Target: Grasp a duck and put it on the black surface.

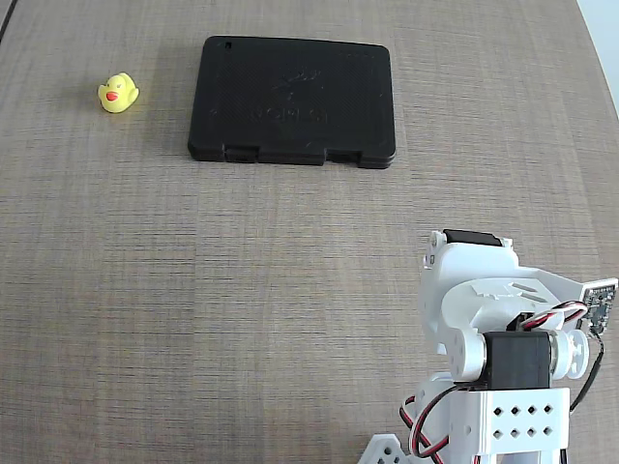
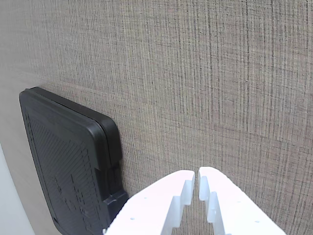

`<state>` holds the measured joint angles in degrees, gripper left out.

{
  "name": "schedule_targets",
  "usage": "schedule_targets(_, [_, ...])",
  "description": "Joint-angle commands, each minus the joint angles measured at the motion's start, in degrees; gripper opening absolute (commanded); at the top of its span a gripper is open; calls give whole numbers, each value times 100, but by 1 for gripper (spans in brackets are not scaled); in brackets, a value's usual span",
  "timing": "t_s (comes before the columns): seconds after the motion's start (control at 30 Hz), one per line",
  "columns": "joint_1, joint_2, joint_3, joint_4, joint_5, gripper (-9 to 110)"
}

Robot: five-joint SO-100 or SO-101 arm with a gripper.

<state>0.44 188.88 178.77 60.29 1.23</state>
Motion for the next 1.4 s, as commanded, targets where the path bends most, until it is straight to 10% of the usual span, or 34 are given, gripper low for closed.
schedule_targets(0.0, [-26, 378, -79, -35, -9, -1])
schedule_targets(1.37, [-817, -1793, -1705, -580, -18, 0])
